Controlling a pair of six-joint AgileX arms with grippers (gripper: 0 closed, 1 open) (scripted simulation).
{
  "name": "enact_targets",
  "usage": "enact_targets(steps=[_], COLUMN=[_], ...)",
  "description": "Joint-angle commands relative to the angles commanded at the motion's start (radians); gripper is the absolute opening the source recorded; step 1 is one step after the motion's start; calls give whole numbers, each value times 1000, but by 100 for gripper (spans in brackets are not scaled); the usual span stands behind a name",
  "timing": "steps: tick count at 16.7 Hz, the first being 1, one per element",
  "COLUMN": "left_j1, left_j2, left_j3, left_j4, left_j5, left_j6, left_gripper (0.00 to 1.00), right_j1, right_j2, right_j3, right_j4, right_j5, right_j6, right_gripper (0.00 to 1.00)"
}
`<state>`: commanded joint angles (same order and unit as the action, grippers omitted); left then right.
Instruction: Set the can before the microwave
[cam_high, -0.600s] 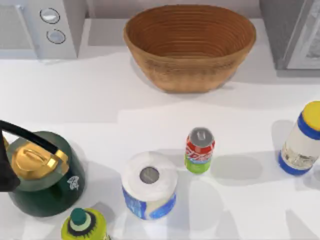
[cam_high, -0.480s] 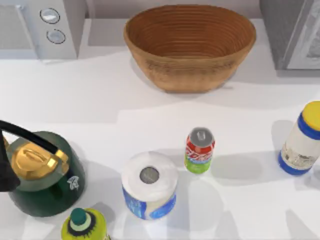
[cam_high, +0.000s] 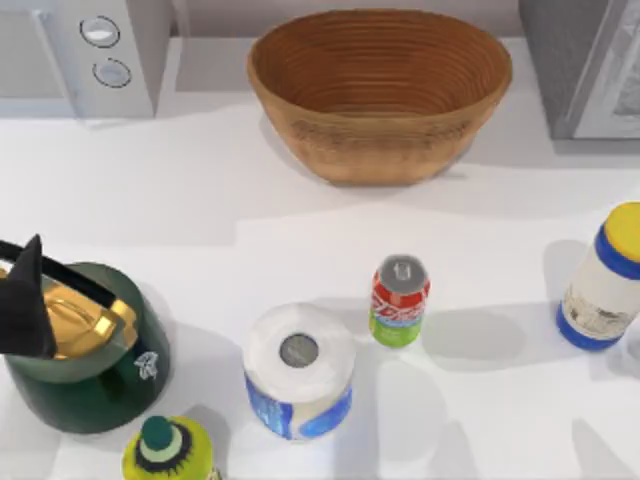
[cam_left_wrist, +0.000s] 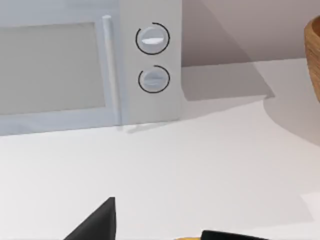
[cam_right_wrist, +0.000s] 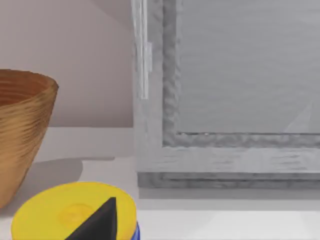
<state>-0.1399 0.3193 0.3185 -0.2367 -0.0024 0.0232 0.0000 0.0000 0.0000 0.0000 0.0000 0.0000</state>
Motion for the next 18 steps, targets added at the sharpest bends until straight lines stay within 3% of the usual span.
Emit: enact_targets(steps=[18], left_j1=[-598], left_j2=[1642], left_j3=[1615], left_j4=[-994], left_j5=[17], left_j6=[-37], left_gripper=[100], right_j1=[0], right_j2=[0], right_j3=[0], right_j4=[0], right_j5=[0], right_j6=[0], right_gripper=[100])
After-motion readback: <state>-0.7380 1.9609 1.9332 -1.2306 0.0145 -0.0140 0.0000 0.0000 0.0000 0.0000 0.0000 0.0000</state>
